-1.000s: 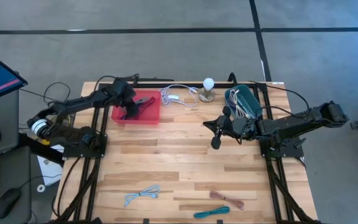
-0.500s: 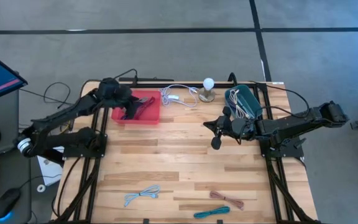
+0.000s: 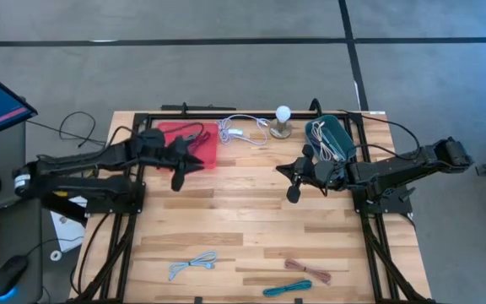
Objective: Pick & Place USB Port
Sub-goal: Put the light blue charger cable into the blue bin
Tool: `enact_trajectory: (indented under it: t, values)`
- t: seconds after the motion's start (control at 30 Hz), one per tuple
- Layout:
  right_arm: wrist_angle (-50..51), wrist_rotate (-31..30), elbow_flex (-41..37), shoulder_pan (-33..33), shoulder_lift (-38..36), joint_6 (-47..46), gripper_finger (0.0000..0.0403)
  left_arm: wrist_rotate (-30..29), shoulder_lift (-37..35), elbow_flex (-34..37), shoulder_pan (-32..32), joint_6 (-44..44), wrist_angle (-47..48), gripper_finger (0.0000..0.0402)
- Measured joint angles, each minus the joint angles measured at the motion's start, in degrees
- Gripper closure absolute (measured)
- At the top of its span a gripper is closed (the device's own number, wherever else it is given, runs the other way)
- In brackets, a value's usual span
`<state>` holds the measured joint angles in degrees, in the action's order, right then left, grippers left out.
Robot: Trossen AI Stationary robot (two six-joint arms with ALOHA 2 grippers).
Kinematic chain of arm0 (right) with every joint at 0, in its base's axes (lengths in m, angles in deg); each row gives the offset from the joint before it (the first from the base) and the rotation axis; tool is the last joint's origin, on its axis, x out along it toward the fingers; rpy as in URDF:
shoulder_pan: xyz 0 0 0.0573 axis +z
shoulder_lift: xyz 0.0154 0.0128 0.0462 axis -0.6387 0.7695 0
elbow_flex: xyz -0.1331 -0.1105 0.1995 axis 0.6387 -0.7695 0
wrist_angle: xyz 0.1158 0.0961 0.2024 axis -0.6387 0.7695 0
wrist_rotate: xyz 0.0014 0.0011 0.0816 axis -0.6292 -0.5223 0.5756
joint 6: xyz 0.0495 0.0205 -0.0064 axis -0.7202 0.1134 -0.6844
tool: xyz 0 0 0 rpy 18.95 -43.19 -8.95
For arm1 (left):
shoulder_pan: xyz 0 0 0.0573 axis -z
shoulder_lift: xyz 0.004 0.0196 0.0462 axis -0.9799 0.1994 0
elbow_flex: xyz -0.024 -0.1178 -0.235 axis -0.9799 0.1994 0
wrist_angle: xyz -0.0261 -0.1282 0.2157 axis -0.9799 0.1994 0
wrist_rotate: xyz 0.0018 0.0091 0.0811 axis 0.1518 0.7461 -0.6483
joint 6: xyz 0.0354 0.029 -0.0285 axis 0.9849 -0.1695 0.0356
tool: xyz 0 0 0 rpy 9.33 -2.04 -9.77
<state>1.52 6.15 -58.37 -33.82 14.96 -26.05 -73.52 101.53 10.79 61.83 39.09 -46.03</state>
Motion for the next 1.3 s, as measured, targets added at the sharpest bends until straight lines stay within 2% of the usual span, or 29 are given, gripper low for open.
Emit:
enact_trajectory:
  t: [0.33,0.5,0.63,0.87,1.03,1.17,1.3]
  values:
    - [0.0,0.1,0.0,0.2,0.0,0.0,0.0392,-2.2,0.6,0.0,16.6,-1.3,-4.8,0.0314]
    - [0.0,0.1,0.0,0.2,0.0,0.0,0.0392,-8.2,2.9,0.0,23.8,-1.1,-7.6,0.0314]
    - [0.0,0.2,0.0,0.2,0.0,0.0,0.0392,-12.3,5.5,0.0,27.2,-0.8,-11.0,0.0314]
    - [0.0,0.4,0.0,0.4,0.0,-4.4,0.0392,-12.9,9.8,0.0,31.3,-2.3,-16.4,0.0314]
    - [0.0,3.0,0.0,2.1,0.0,-4.9,0.0392,-21.5,13.5,0.0,37.7,-2.2,-16.8,0.0314]
    - [0.0,3.0,0.0,4.0,0.0,-5.0,0.0392,-30.0,16.9,0.0,43.9,-3.0,-16.8,0.0314]
    - [0.0,3.0,0.0,5.5,0.0,-5.1,0.0392,-35.9,19.6,0.0,49.7,-6.5,-16.9,0.0314]
